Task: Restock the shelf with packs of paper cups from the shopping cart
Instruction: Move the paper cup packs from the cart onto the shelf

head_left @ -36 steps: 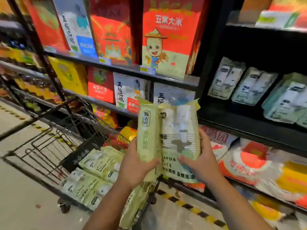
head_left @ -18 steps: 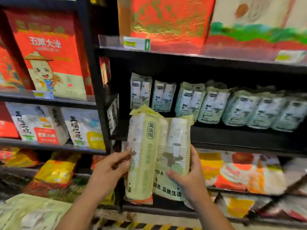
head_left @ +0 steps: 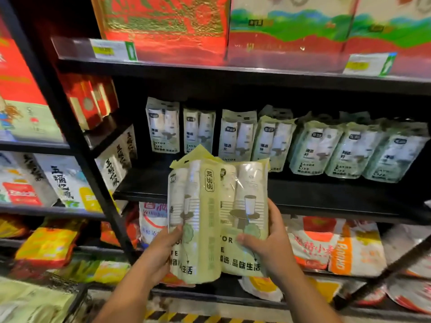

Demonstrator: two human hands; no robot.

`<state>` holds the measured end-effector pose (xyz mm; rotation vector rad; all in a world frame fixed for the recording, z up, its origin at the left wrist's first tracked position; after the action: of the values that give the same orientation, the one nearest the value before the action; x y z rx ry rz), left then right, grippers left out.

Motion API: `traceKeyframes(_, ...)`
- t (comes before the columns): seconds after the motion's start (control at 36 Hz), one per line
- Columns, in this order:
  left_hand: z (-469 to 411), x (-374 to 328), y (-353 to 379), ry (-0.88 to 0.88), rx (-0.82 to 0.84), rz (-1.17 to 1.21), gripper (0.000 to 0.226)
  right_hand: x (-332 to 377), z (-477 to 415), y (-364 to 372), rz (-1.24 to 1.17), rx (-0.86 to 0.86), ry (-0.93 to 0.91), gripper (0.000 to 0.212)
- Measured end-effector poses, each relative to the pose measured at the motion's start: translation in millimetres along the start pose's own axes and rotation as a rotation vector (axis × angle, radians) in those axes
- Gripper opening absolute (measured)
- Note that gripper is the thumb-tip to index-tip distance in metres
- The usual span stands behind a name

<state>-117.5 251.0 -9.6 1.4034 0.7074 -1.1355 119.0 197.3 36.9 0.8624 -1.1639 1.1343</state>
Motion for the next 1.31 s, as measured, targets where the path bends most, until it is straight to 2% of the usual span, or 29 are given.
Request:
traceKeyframes(0.22,-27.5,-3.1,-28.2,0.122,-0.168,-0.021,0.048,-18.4,-30.8,10.0,0.030,0.006,0.016,0.102)
traceKeyframes(0.28,-39.0,-12.4,-36.4,0.174,-0.182,-0.074,0.057,-21.9,-38.4,15.4,0.051,0.010,0.019,0.100)
traceKeyframes(0.36,-62.1,-27.4,-49.9,0.253,-0.148,-0.181,0.091,-22.5,-53.4,23.8,0.097,0.003,0.018,0.102)
traceKeyframes(0.39,-70.6,-31.9,-54.5,0.274,-0.145,-0.205,0.087,-20.3,-59.5,27.8,0.118,0.000,0.012,0.104)
traceKeyframes(0.44,-90.5,-40.3,-64.5,0.310,-0.146,-0.253,0.064,-14.6,-75.0,36.5,0.153,-0.009,-0.010,0.105)
traceKeyframes(0.56,-138.7,-52.4,-78.2,0.367,-0.140,-0.322,0.059,2.4,-111.2,55.3,0.167,-0.050,-0.051,0.102)
traceKeyframes(0.64,-175.5,-63.5,-87.6,0.392,-0.141,-0.396,0.044,11.6,-143.8,68.0,0.150,-0.127,-0.079,0.100)
traceKeyframes(0.81,-248.5,-93.5,-123.2,0.396,-0.115,-0.681,0.046,26.7,-203.1,103.7,0.120,-0.223,-0.157,0.100)
traceKeyframes(0.89,-277.3,-103.3,-141.1,0.388,-0.157,-0.724,0.050,26.6,-229.6,124.5,0.118,-0.215,-0.165,0.100)
traceKeyframes(0.97,-299.1,-100.9,-164.0,0.381,-0.230,-0.723,0.050,21.2,-249.7,138.2,0.139,-0.239,-0.153,0.097)
traceKeyframes(1.11,-313.9,-88.1,-187.7,0.375,-0.247,-0.695,0.073,18.8,-270.4,146.7,0.210,-0.248,-0.160,0.084)
traceKeyframes(1.31,-335.1,-83.0,-195.7,0.450,-0.295,-0.659,0.060,-11.7,-299.4,142.0,0.332,-0.287,-0.045,0.076)
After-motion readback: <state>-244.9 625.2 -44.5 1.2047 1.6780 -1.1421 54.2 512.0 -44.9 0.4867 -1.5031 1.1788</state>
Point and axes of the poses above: each hand's wrist, its own z-axis away from the middle knuckle, its own y-axis out of the palm, x = y × z, the point moved 6 cm from there along -z, towards the middle knuckle, and after that the axes turned 15 degrees about y, right-handed, at the moved point
